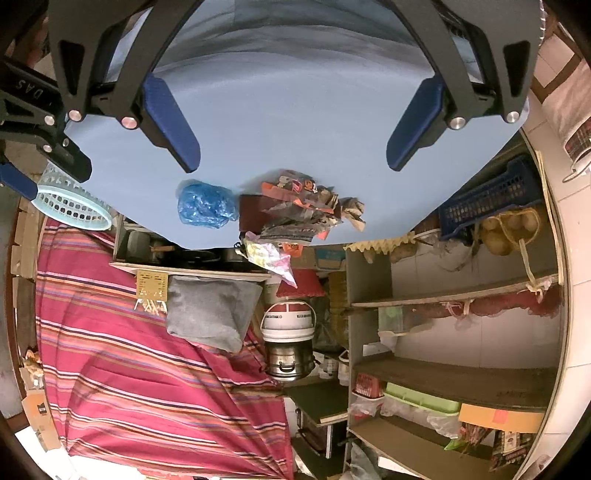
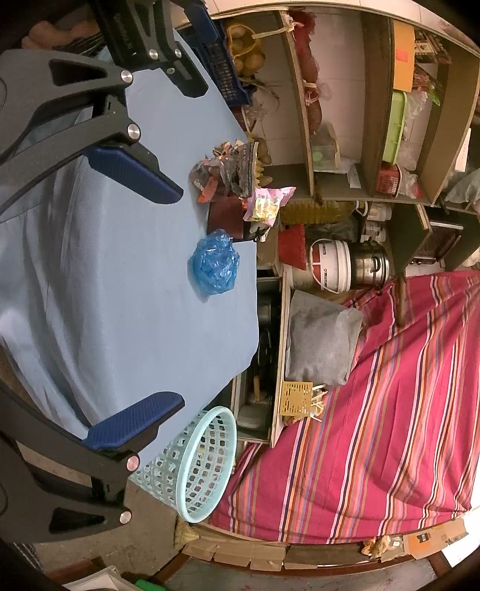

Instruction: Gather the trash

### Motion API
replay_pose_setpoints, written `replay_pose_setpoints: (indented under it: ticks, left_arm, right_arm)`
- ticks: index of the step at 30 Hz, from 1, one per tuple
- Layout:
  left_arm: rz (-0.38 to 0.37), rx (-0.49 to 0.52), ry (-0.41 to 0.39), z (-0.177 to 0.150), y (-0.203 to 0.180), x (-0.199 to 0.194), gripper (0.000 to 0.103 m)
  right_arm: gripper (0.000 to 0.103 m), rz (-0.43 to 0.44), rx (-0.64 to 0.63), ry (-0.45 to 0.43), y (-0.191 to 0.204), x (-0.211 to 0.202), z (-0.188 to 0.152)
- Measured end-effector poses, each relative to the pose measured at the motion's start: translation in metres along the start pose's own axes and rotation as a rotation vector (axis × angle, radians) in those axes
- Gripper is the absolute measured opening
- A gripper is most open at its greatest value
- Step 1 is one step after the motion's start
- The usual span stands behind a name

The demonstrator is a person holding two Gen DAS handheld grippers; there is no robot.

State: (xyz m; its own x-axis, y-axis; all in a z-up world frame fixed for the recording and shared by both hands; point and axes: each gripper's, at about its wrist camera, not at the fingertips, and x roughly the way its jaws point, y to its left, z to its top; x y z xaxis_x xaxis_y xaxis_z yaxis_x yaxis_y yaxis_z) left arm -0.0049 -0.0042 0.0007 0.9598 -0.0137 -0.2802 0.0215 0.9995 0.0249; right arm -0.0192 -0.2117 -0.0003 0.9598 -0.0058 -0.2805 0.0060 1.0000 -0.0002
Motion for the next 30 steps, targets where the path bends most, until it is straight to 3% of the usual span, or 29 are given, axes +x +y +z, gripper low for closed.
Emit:
replay_pose_setpoints:
  ticks: [30]
  left_arm:
    - [0.024,0.024,0.027,-0.001,0.005,0.007,0.099]
  right_arm:
    - [0.099,0.01,-0.008,0.02,0.001,0.016,-0.003]
